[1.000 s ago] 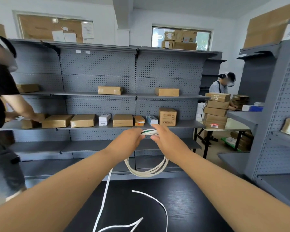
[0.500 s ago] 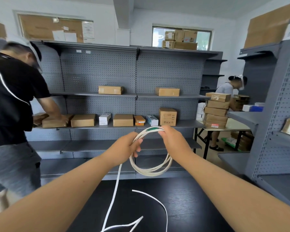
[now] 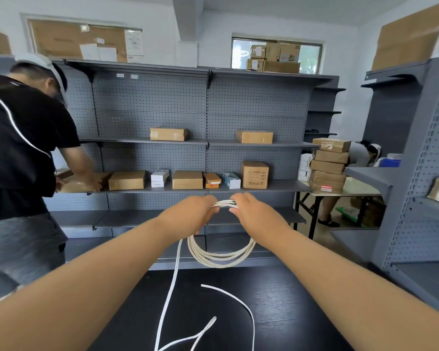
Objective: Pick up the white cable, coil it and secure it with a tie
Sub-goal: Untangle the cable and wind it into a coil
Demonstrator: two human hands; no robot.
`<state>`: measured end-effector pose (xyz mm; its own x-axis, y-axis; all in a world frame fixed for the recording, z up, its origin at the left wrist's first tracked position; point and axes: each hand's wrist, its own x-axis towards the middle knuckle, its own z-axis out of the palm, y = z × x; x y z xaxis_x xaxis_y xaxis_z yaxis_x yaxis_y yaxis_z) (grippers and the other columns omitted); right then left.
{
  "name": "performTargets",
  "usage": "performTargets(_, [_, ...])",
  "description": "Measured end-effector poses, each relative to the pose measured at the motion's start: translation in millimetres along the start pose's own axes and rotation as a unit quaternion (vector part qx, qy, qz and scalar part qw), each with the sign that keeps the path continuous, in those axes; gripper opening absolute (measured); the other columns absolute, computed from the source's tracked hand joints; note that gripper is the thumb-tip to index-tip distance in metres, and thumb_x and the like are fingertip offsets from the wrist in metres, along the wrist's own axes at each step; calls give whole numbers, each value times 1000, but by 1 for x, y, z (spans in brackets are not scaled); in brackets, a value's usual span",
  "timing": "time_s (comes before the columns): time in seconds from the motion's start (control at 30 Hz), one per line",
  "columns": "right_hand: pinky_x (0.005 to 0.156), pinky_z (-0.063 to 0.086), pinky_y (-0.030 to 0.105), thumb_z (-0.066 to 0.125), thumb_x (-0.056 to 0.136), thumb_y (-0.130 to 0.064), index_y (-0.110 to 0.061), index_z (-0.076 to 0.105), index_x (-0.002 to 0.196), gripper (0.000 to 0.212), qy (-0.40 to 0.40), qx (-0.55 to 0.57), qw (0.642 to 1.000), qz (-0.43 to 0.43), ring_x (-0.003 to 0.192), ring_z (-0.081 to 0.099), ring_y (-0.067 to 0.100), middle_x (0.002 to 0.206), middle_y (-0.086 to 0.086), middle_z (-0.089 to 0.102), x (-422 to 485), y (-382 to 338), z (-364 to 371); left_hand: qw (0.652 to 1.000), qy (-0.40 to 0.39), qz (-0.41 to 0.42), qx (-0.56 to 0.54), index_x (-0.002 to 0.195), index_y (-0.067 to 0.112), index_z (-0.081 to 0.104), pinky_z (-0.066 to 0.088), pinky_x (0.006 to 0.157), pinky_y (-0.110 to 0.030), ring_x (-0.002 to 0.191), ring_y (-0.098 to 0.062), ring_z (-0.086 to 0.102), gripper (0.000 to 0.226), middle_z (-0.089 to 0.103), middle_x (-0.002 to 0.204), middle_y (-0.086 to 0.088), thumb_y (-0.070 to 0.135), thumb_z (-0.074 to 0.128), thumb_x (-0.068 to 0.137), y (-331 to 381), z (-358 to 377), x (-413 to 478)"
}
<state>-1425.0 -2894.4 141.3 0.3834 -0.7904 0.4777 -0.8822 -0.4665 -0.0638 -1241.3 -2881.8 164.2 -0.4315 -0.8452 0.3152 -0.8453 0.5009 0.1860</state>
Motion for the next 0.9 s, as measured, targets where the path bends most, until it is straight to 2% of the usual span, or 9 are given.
performTargets(0.13, [54,32,36,30,99,-35,-14,41,93,25,20,-5,1000,-20,68,49,27,85,7,49,1,-2,-1,999,2,11,-32,88,21,45,47,59,-32,51,-14,57,19,52,68,4,34,36,98,-5,0,-1])
performTargets(0.23, [56,32,37,30,99,-34,-19,33,84,20,23,29,999,0,68,46,26,77,1,42,2,1,1,983,1,-16,-180,82,24,49,48,63,-29,54,-8,60,16,59,68,6,32,45,96,-7,8,-5])
performTargets(0.3, [55,30,36,31,99,-32,-20,31,82,21,38,55,997,38,68,44,24,72,-3,39,2,4,1,952,-5,-49,-301,83,21,53,48,70,-28,58,-10,62,14,62,68,5,28,49,95,-7,11,-11])
performTargets(0.4, [54,28,34,32,98,-33,-20,33,82,20,61,74,992,82,69,43,22,71,-5,38,1,7,1,880,-25,-81,-468,89,13,55,48,73,-29,63,-16,60,9,60,69,-2,18,51,94,-5,13,-17])
performTargets(0.53, [59,27,33,33,99,-30,-19,35,82,20,108,130,980,109,70,41,21,71,-5,39,-5,8,3,839,-18,-95,-536,96,7,52,49,72,-27,67,-18,61,9,57,72,-6,15,48,95,-1,15,-21])
performTargets(0.6, [59,31,34,33,99,-30,-20,36,82,20,116,154,974,121,70,43,22,72,-4,42,-8,6,4,870,10,-93,-484,95,9,52,47,76,-33,68,-18,59,12,56,69,-3,20,47,96,-1,16,-20])
performTargets(0.7, [61,45,39,32,98,-33,-19,38,83,21,92,200,964,147,67,53,26,70,-2,47,-12,2,6,957,85,-74,-269,97,10,52,42,62,-21,59,-8,53,22,54,65,1,29,40,98,0,17,-17])
performTargets(0.8, [63,44,38,34,98,-33,-19,40,86,19,66,211,964,145,70,55,27,75,3,53,-14,-1,8,976,151,-55,-144,90,11,48,32,52,-24,59,-12,44,24,46,65,4,29,35,99,1,17,-14])
performTargets(0.9, [65,38,33,38,97,-31,-21,44,99,12,55,203,970,122,79,51,22,88,-1,53,-13,-4,8,984,152,-41,-77,88,13,44,27,51,-29,63,-19,42,22,44,68,3,28,34,99,3,15,-12])
